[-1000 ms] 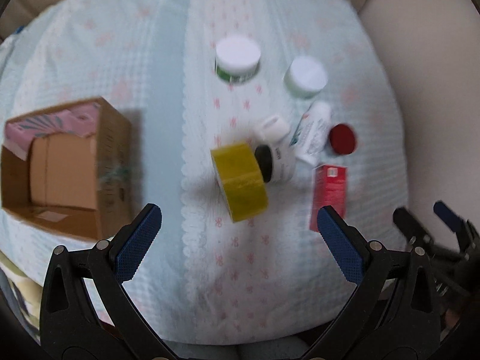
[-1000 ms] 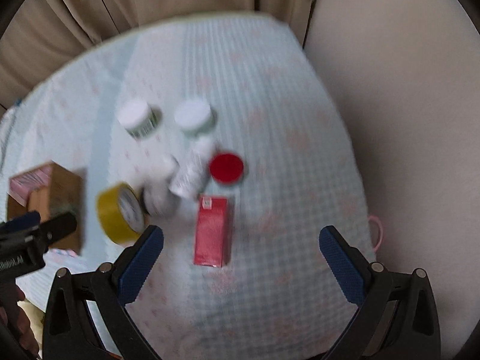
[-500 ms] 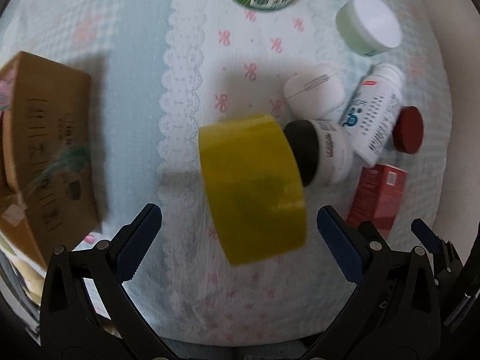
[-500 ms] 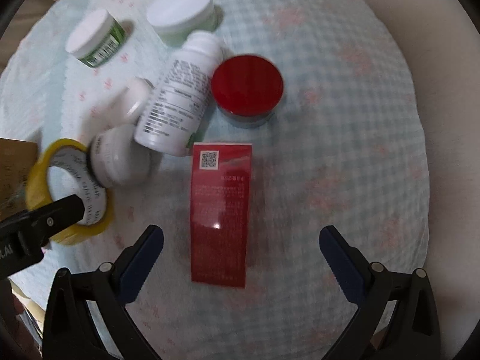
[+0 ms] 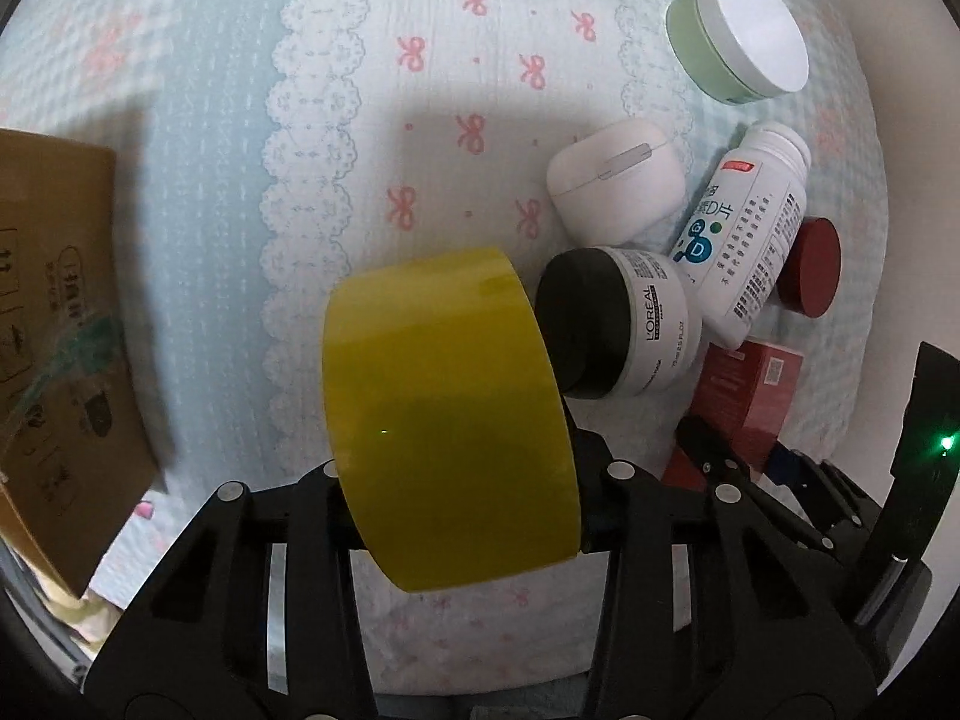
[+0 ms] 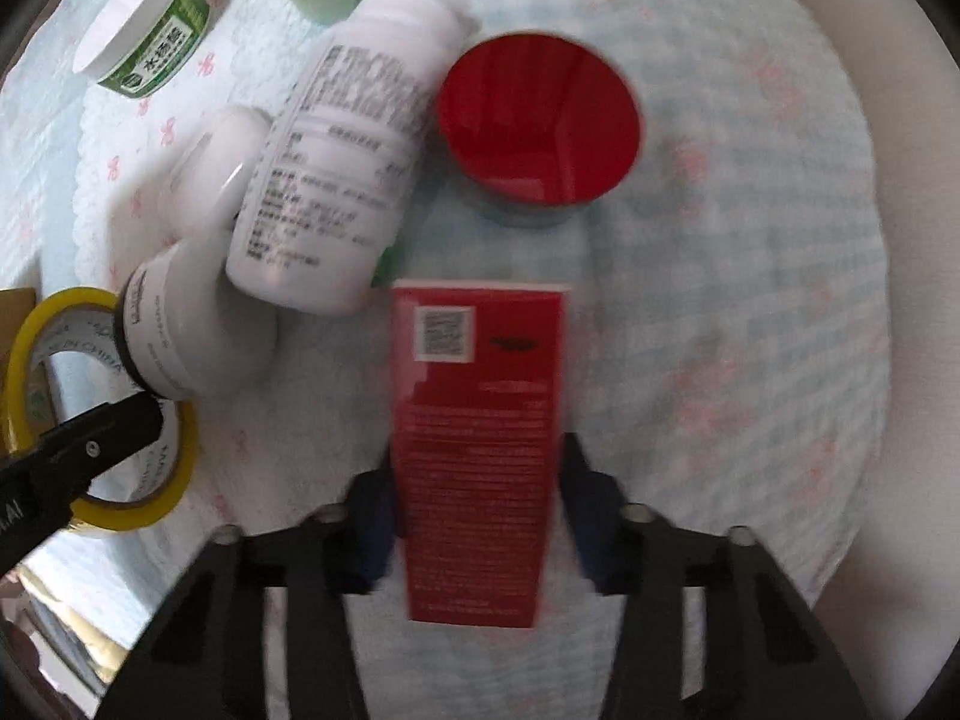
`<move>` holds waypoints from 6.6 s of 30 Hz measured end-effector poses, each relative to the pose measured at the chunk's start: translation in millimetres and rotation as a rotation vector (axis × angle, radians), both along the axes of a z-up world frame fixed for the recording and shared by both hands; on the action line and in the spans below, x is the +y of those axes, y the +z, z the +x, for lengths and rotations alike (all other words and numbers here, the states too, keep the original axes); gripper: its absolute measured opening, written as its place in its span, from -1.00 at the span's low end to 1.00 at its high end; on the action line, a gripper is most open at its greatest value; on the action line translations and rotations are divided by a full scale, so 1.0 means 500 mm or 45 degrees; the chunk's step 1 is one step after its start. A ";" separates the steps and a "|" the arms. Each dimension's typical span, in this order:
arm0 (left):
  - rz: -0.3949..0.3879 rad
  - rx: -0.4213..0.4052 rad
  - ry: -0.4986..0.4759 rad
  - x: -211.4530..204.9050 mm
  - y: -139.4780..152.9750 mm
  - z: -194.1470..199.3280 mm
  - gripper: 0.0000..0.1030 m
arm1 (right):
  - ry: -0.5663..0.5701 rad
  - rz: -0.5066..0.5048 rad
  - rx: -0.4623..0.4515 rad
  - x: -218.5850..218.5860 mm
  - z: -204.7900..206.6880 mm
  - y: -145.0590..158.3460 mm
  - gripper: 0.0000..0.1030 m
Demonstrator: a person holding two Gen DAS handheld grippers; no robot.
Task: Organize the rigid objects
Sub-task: 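Carry the tape roll and red box with both tools over the cardboard box, then open both tools to drop the tape roll and red box inside, then move both tools back toward the remaining jars and bottles, then grasp the L'Oreal jar with the left tool while the right tool grasps the red-lidded jar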
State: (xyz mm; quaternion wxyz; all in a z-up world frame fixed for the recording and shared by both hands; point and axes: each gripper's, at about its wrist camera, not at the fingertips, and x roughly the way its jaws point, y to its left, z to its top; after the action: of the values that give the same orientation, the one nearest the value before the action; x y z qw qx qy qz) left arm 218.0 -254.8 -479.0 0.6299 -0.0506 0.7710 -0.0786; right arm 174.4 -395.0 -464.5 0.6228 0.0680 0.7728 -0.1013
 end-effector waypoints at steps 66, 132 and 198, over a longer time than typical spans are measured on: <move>-0.113 -0.406 -0.410 0.798 0.346 0.059 -0.27 | -0.127 0.272 -0.428 0.783 0.072 0.380 -0.26; -0.066 -0.700 -0.208 0.857 0.537 -0.097 1.00 | -0.037 0.313 -0.597 0.760 -0.033 0.542 1.00; -0.155 -0.887 -0.485 -0.105 0.023 -0.083 0.61 | 0.249 -0.127 -0.702 -0.060 0.006 0.088 0.49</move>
State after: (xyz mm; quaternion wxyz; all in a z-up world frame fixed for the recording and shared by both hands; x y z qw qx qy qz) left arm 176.3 -307.1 -467.5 0.8237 0.0857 0.5007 -0.2519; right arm 177.5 -425.0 -420.6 0.8187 -0.0125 0.5714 -0.0566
